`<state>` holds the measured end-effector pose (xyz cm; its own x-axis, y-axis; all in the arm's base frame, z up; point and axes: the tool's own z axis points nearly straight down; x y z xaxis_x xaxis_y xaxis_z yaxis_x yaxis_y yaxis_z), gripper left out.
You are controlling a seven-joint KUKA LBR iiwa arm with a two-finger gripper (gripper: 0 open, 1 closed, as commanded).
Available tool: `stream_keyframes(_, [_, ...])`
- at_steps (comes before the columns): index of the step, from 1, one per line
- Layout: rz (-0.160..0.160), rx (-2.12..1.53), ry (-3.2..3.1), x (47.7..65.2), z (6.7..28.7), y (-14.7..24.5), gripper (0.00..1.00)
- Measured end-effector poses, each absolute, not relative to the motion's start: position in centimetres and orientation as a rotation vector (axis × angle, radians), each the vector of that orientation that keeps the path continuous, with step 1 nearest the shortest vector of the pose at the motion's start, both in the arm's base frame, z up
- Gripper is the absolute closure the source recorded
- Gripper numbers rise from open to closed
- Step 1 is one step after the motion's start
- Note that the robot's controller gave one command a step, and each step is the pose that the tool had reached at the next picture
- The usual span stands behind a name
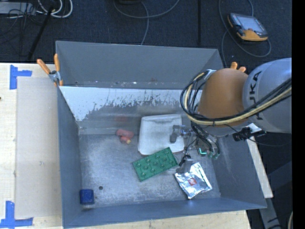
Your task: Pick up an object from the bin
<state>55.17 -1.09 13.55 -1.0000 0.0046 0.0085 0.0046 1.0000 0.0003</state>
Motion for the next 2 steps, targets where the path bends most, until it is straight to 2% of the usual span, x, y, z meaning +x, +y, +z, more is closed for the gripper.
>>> stream_keyframes(1, [-0.002,0.122,-3.131,55.28,6.66,2.52,0.0])
stream_keyframes(2, [-0.001,0.119,-3.137,55.43,6.97,2.41,1.0])
